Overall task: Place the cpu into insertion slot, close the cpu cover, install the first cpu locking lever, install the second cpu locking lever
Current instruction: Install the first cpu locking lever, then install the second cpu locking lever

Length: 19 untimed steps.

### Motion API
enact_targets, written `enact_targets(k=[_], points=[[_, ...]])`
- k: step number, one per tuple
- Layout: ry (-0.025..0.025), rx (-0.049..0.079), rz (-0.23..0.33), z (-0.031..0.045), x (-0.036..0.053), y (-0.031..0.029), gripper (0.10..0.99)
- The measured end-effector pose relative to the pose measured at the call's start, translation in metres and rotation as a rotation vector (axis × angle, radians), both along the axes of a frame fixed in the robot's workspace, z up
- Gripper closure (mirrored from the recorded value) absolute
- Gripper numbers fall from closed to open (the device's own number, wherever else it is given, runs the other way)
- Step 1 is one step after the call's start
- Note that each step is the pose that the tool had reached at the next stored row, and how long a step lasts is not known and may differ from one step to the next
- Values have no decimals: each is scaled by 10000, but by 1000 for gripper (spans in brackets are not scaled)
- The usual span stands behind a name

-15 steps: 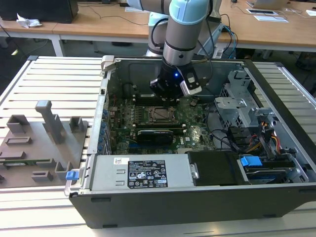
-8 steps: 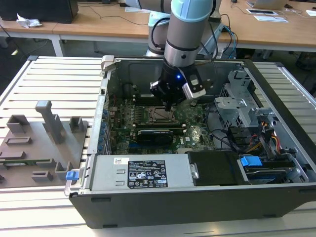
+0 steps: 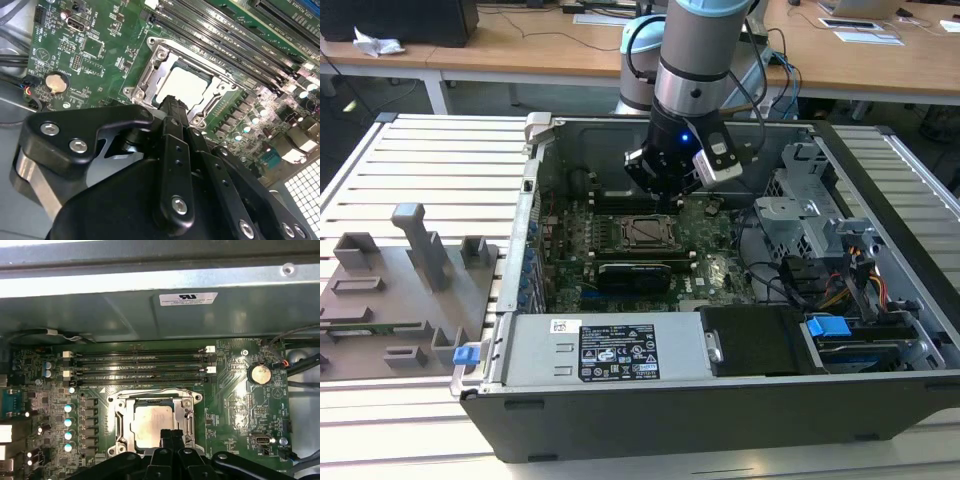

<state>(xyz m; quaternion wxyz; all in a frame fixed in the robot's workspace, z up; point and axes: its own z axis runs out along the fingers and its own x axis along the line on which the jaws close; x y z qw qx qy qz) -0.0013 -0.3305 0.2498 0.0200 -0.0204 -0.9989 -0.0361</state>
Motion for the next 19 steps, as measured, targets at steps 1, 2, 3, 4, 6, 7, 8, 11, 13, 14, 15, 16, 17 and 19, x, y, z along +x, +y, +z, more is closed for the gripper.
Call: enact_targets(k=[1, 2, 3, 4, 6, 7, 8, 11, 13, 14, 15, 16, 17, 19], points=[[0, 0, 1, 0, 0, 0, 980], [0, 0, 0, 1, 0, 0, 980], [0, -1, 0, 1, 0, 0, 980], [-1, -1, 0, 2, 0, 0, 980], [3, -1, 1, 2, 31, 0, 980], [31, -2, 1, 2, 167, -1, 980], [53, -3, 1, 1, 252, 0, 980], [66, 23, 0, -9, 321, -45, 980], [66, 62, 1, -16, 316, -114, 980], [65, 75, 1, -21, 312, -152, 980], [66, 83, 1, -23, 306, -184, 980], [65, 123, -2, -30, 287, -231, 980], [65, 197, 0, -38, 254, -266, 980], [65, 393, 1, -97, 100, -405, 980]])
